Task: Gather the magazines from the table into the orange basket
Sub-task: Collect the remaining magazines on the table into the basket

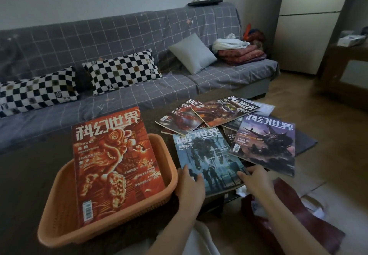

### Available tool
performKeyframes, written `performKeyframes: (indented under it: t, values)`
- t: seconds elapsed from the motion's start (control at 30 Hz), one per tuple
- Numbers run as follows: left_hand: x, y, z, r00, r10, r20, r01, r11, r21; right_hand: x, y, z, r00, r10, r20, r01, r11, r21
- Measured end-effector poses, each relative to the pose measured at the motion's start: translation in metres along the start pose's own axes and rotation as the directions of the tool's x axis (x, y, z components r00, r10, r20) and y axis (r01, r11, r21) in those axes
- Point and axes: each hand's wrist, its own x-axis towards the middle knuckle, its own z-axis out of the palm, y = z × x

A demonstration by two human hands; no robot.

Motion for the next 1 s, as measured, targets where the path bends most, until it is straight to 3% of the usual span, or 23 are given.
performKeyframes:
  t: [0.13,0.23,0.33,0.43,0.6,0.8,1.0]
  values:
    - [-0.018,-0.005,0.004,1.000,-0.027,-0.005,0.027,0.998,0.056,-0.009,0.004,-0.011,0.995,0.056,0.076,-0.068,0.986,0.151]
    - [-0.036,-0.012,0.005,1.000,-0.028,0.005,0.028,1.000,0.009,-0.018,0.011,-0.026,0.970,0.076,0.230,-0.128,0.968,0.218]
    - [-0.050,-0.016,-0.001,0.997,-0.074,-0.005,0.072,0.988,-0.137,-0.029,0.023,-0.044,0.927,0.055,0.371,-0.160,0.952,0.260]
    - [-0.067,-0.021,-0.008,0.978,-0.186,0.089,0.206,0.918,-0.339,-0.042,0.040,-0.059,0.901,-0.009,0.433,-0.140,0.939,0.312]
    - [-0.096,-0.023,-0.013,0.960,-0.160,0.231,0.255,0.843,-0.474,-0.071,0.061,-0.076,0.894,-0.064,0.444,-0.149,0.891,0.428]
    - [-0.119,-0.008,-0.028,0.956,-0.095,0.278,0.236,0.813,-0.532,-0.106,0.062,-0.106,0.832,-0.169,0.529,-0.213,0.783,0.584]
    - [-0.131,0.005,-0.062,0.963,-0.009,0.268,0.181,0.759,-0.625,-0.122,0.039,-0.117,0.804,-0.244,0.542,-0.184,0.765,0.617]
